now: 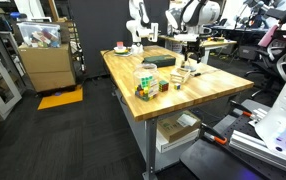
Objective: Move the wooden box to the right
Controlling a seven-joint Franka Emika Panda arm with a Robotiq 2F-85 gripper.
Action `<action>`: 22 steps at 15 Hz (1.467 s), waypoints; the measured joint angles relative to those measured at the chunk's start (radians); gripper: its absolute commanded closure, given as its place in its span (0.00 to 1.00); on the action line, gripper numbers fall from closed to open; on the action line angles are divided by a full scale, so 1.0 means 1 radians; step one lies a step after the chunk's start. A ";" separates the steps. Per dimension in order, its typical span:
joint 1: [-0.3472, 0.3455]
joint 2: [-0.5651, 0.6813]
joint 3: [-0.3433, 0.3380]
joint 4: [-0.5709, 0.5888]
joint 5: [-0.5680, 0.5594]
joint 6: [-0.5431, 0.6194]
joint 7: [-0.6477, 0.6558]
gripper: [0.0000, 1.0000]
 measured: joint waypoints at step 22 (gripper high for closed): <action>-0.008 0.484 -0.068 0.475 0.155 -0.106 -0.141 0.69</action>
